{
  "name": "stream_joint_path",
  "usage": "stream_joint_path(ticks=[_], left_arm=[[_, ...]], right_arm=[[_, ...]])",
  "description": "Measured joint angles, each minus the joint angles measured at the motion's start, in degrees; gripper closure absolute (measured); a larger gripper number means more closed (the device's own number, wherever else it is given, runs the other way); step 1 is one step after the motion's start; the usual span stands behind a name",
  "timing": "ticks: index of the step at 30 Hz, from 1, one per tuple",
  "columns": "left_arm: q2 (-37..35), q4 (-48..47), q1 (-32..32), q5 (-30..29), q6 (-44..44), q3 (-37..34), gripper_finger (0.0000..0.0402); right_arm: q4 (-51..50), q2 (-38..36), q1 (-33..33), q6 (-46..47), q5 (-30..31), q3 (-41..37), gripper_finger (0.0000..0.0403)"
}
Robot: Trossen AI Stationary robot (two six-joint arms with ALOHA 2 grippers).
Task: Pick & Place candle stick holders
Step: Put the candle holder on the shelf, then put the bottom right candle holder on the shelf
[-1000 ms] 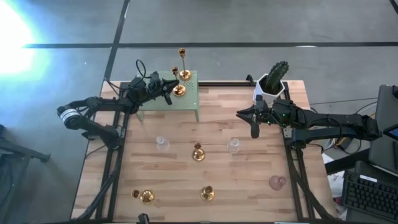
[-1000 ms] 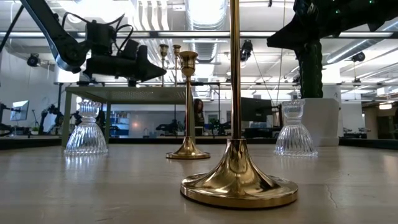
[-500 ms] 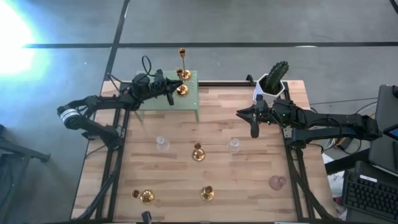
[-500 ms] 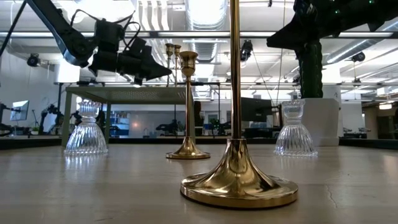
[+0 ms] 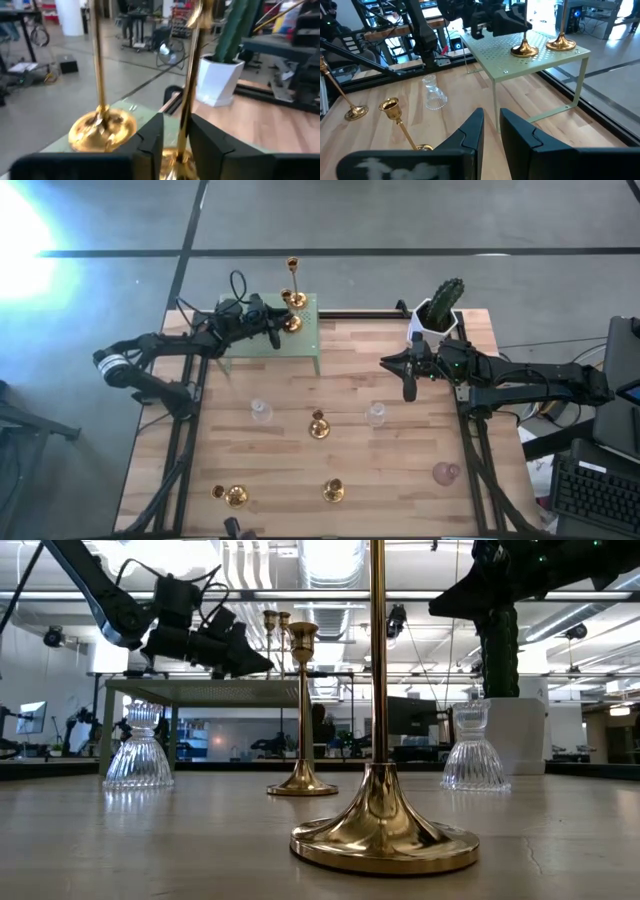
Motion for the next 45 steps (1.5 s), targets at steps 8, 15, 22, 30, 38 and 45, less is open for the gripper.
stream_joint_path(ticks=[8,15,22,30,38,45], left_arm=[[-1.0,-2.0,0.2,-1.8,-1.9,0.0,0.0224],[-6.5,-9.4,0.2,-1.6,-2.1,0.0,0.0173],[-19.2,-24.5,0.2,-1.6,-0.5,0.0,0.0168],[-36.7,-44.2,-0.9,-0.9,-2.0,0.1,0.0168],[-47.4,-52.5,-3.6,5.1,-5.6,0.1,0.0168],[-51.4,-51.5,-3.7,5.3,-5.7,0.1,0.0168]], right_arm=[[0.0,0.0,0.0,0.3,0.0,0.0,0.0346],[-0.1,0.0,0.0,0.5,0.0,0.0,0.0346],[-0.1,0.0,0.0,0.5,0.0,0.0,0.0346],[-0.2,0.3,0.0,1.7,-4.5,0.0,0.0346],[-1.7,6.4,5.4,6.0,-24.5,-0.1,0.0346],[6.9,15.9,19.6,6.0,-23.8,-0.2,0.0357]])
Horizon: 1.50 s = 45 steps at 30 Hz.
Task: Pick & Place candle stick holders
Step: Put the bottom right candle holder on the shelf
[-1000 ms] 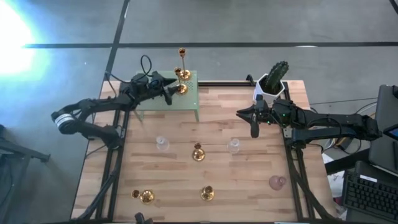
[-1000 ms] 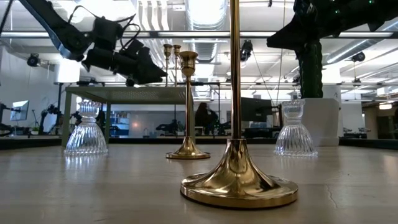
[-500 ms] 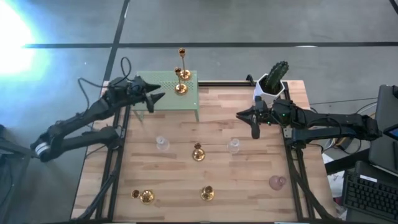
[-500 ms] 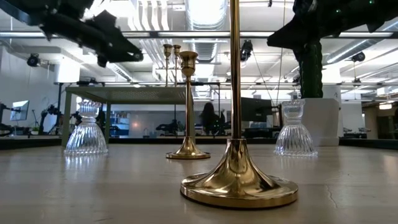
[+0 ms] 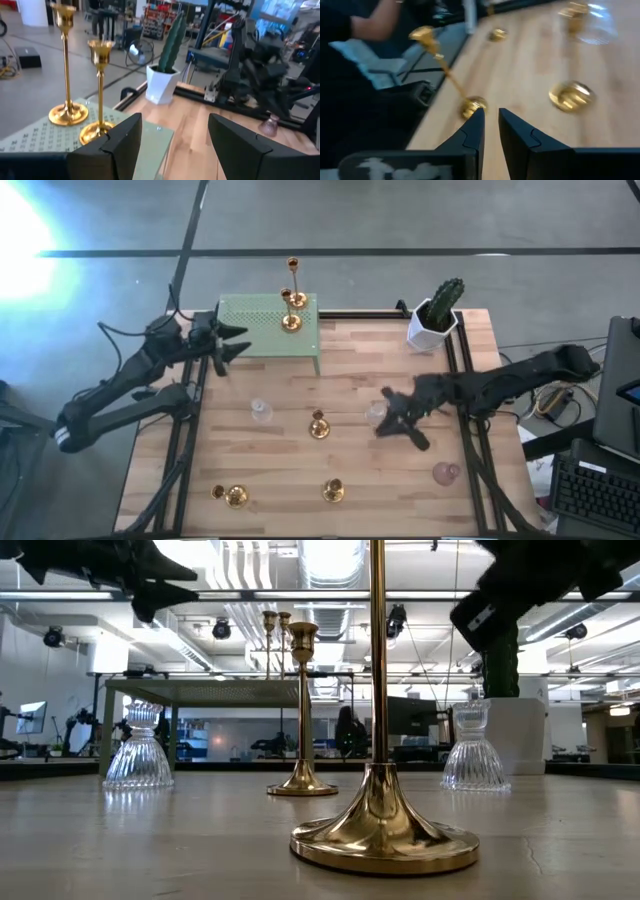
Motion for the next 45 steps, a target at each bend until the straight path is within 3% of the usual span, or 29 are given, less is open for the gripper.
stream_joint_path(ticks=[5,11,16,24,30,45], left_arm=[[-0.4,1.0,0.0,0.0,0.0,0.0,0.0168],[-0.2,1.2,0.0,0.0,-0.5,0.0,0.0168],[-0.2,1.2,0.0,0.0,-1.4,0.0,0.0168],[-0.2,1.2,0.0,0.0,-1.6,0.0,0.0168],[-0.2,1.2,0.0,0.0,-2.5,0.0,0.0168],[0.0,1.2,-0.1,0.0,-3.1,0.0,0.0168]], right_arm=[[11.9,8.3,7.6,-0.1,2.7,-0.3,0.0369],[20.0,18.0,11.0,0.3,10.0,-0.3,0.0359],[29.0,26.7,11.6,1.8,10.2,0.9,0.0321],[30.2,38.2,13.0,2.1,9.8,9.5,0.0246],[29.8,42.2,13.2,3.5,5.8,15.2,0.0228],[29.7,44.7,13.9,3.6,5.6,20.4,0.0262]])
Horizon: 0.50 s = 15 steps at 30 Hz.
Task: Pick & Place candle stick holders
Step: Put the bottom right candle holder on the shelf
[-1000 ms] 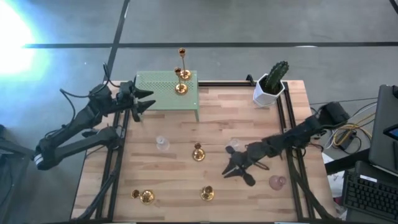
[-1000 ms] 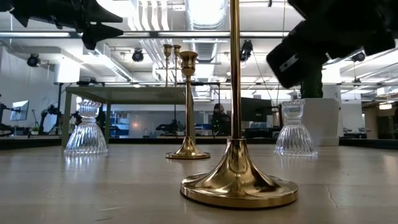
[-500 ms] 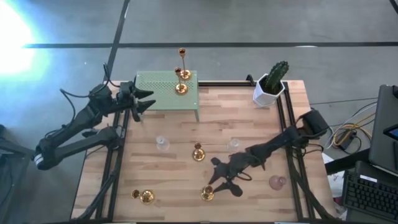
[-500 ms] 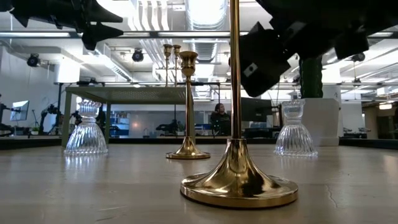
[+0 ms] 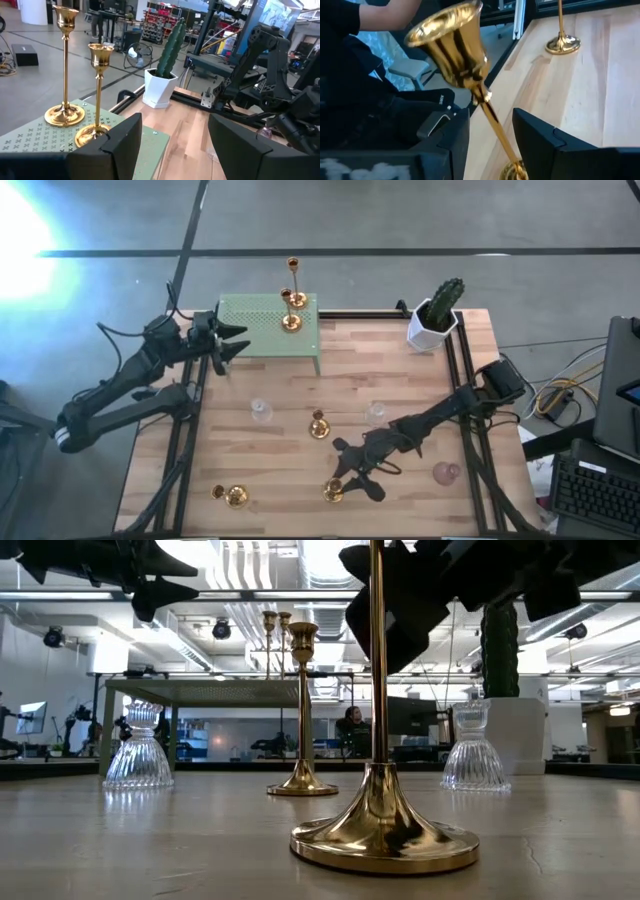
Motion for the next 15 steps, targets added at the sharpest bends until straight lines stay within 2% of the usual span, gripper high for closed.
stream_joint_path(ticks=[5,9,12,15], left_arm=[[0.0,0.0,0.0,0.0,-0.1,0.0,0.0168],[0.1,-0.1,0.0,0.0,-1.0,0.0,0.0168],[0.1,-0.5,0.0,0.1,-2.4,0.0,0.0168],[0.2,-0.6,0.0,1.1,-2.8,-0.1,0.0168]], right_arm=[[-2.7,1.5,0.4,1.8,0.2,2.5,0.0296],[-6.5,1.2,0.4,0.4,0.7,4.4,0.0374],[-11.0,-0.1,0.3,0.0,0.7,5.8,0.0388],[-19.7,-2.4,0.0,-1.1,0.9,7.8,0.0390]])
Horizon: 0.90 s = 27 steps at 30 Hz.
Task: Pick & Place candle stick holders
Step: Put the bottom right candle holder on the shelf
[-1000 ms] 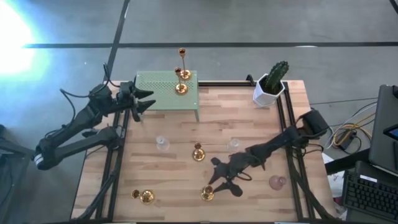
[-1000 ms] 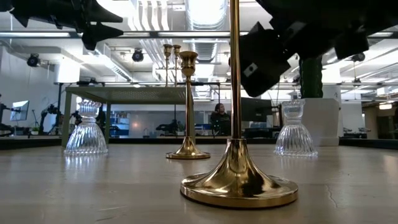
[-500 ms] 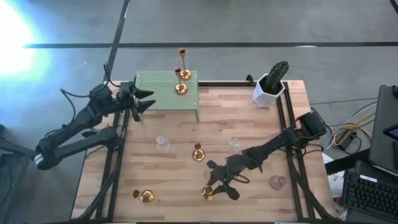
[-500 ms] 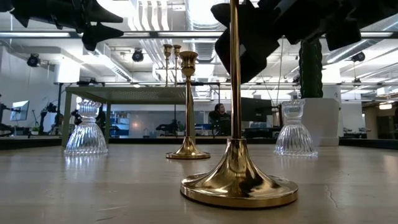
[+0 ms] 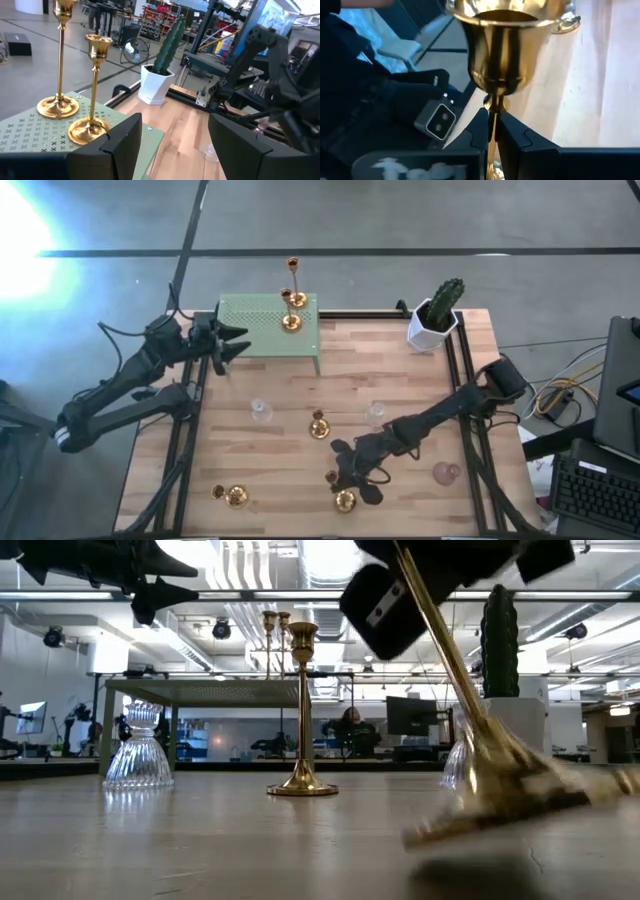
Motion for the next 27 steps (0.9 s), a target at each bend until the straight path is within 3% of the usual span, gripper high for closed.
stream_joint_path(ticks=[5,14,23,27], left_arm=[[0.0,0.0,0.0,1.0,0.0,0.0,0.0168],[1.4,-0.1,-0.4,9.0,-1.2,0.0,0.0170],[4.9,10.4,-6.2,12.6,-1.7,0.0,0.0170],[8.2,14.1,-9.8,12.9,-1.6,0.1,0.0170]], right_arm=[[-10.2,-5.5,-2.4,-5.1,1.6,3.7,0.0391],[-20.6,-14.0,-11.7,-12.3,0.6,10.5,0.0392],[-21.2,-14.4,-18.9,-13.7,-9.0,18.2,0.0393],[-25.6,-12.3,-21.4,-16.1,-10.0,23.3,0.0393]])
